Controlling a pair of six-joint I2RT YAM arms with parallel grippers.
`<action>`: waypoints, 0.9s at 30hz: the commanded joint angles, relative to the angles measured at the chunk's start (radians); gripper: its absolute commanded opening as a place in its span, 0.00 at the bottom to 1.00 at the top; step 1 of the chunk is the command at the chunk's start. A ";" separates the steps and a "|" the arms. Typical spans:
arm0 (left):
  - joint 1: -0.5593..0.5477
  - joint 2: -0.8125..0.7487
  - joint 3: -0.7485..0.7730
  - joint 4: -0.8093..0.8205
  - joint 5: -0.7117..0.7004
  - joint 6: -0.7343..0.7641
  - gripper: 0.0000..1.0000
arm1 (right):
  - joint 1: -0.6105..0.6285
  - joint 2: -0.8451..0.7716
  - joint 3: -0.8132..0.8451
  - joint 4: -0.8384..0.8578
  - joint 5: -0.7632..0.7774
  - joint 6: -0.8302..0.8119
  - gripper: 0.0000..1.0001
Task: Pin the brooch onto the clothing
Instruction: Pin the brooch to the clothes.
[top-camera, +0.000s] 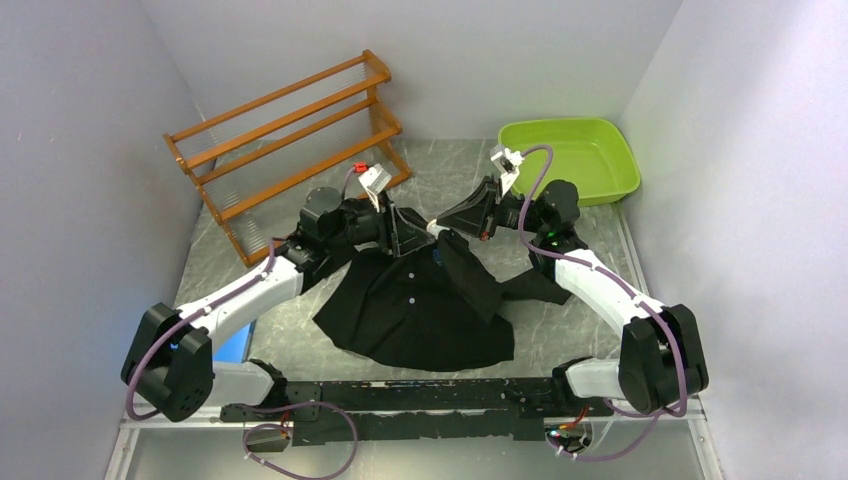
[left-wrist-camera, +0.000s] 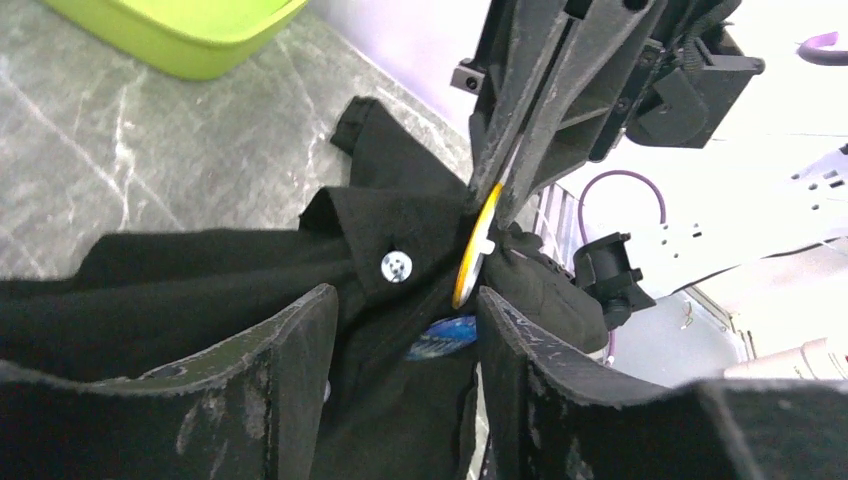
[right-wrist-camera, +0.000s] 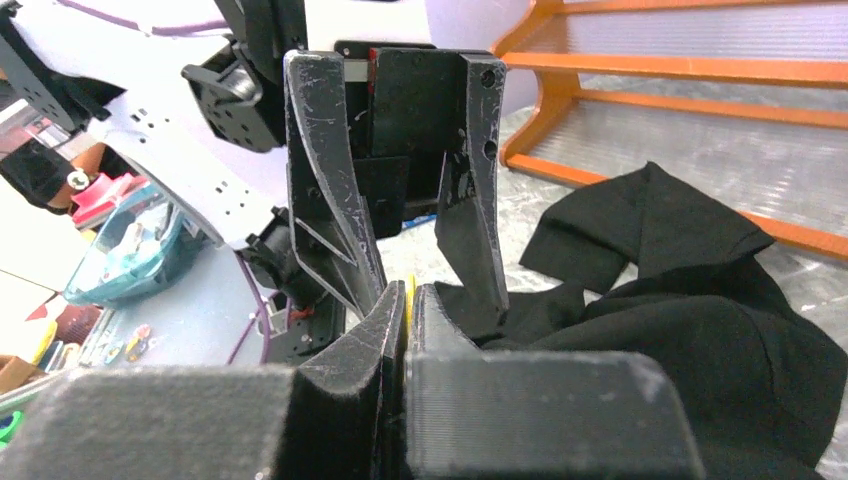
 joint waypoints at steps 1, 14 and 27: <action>-0.030 0.010 0.004 0.216 0.062 -0.029 0.56 | 0.000 -0.026 0.008 0.164 0.013 0.089 0.00; -0.050 0.003 0.006 0.237 0.049 -0.016 0.30 | 0.000 -0.046 0.011 0.122 0.026 0.062 0.00; -0.050 -0.051 -0.020 0.251 0.042 -0.029 0.03 | 0.000 -0.055 0.012 0.166 0.019 0.110 0.00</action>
